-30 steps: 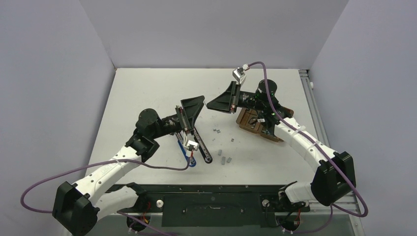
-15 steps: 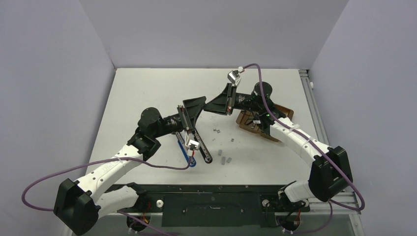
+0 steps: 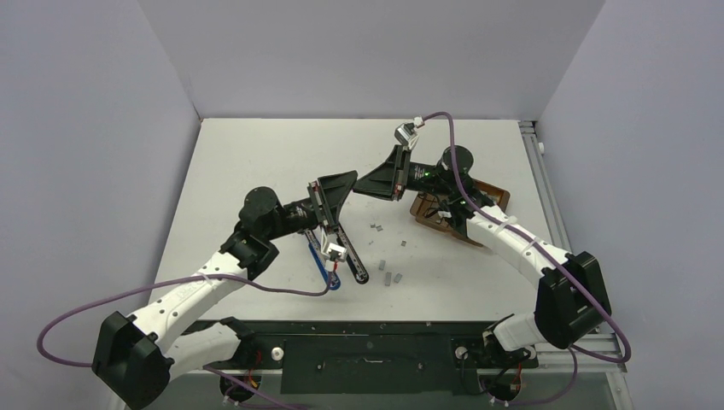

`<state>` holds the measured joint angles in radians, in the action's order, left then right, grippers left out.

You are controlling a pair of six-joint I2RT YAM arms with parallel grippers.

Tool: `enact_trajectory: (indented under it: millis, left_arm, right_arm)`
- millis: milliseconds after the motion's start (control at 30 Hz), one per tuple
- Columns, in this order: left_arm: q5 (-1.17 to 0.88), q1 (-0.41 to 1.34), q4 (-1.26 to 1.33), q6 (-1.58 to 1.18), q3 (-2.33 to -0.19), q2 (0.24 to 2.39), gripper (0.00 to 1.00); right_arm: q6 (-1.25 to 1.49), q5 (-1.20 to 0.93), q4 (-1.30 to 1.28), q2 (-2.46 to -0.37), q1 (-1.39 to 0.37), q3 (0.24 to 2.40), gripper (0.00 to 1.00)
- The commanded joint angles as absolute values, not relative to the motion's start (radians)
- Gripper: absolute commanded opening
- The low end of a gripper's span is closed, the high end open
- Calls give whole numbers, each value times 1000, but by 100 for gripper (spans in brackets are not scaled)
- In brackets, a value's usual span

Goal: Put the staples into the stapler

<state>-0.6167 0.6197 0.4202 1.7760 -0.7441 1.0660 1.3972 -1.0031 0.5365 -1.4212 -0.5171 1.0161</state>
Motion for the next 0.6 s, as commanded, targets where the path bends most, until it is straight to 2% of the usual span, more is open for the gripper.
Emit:
enact_trajectory:
  millis: [0, 100, 167, 200, 333, 500, 567]
  left_arm:
    - [-629, 624, 407, 1766, -782, 1035, 18]
    - [-626, 626, 394, 1756, -779, 1027, 12]
    - [-628, 627, 393, 1745, -778, 1023, 0]
    - [-628, 628, 395, 1738, -778, 1023, 0]
    - [-630, 638, 371, 1743, -779, 1028, 0]
    - [-629, 651, 235, 1792, -789, 1036, 0]
    - [-639, 655, 168, 1812, -794, 1046, 0]
  right_arm:
    - [1393, -997, 618, -1424, -523, 1005, 11]
    - [1389, -996, 615, -1419, -523, 995, 11]
    - [1386, -996, 612, -1418, -522, 994, 11]
    - [1384, -996, 609, -1419, -523, 994, 16]
    - [1340, -1000, 549, -1412, -509, 1013, 49]
    - [1204, -1022, 330, -1363, -392, 1081, 69]
    - [1142, -1016, 235, -1341, -343, 1112, 72]
